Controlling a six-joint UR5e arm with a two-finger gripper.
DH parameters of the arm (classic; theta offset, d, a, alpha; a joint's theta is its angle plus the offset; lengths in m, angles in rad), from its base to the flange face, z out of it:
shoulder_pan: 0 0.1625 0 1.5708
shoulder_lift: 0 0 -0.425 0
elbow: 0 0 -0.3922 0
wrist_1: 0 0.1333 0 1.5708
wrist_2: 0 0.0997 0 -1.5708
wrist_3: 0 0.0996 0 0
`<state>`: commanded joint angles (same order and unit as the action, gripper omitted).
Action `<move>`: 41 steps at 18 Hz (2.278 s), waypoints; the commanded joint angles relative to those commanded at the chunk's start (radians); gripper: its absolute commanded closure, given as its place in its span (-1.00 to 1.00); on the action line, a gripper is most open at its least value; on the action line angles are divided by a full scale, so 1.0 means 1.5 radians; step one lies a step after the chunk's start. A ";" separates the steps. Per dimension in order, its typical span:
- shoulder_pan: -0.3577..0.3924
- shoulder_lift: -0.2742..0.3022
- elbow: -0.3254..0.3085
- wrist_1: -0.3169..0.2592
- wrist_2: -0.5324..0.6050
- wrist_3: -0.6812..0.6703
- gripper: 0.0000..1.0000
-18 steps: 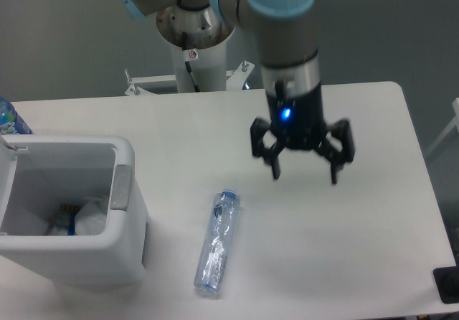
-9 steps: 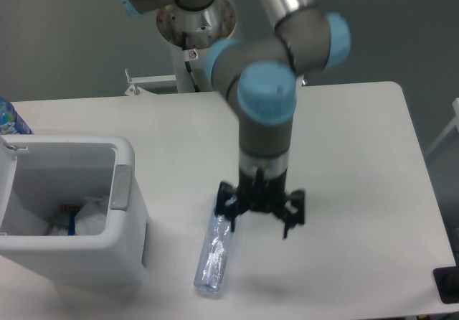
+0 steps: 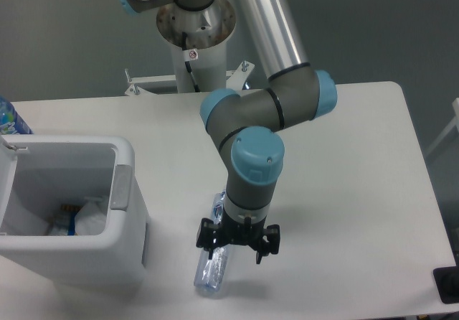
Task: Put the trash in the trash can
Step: 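Lower the open gripper over the clear plastic water bottle, then close the gripper around the bottle's cap end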
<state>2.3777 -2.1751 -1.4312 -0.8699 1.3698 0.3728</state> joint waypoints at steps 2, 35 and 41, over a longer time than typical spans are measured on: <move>-0.007 -0.010 0.000 0.002 -0.001 0.000 -1.00; -0.060 -0.087 0.015 0.011 0.049 -0.001 -0.35; -0.060 -0.087 0.012 0.011 0.065 0.004 -0.33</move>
<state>2.2872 -2.3056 -1.4128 -0.8529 1.4680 0.3789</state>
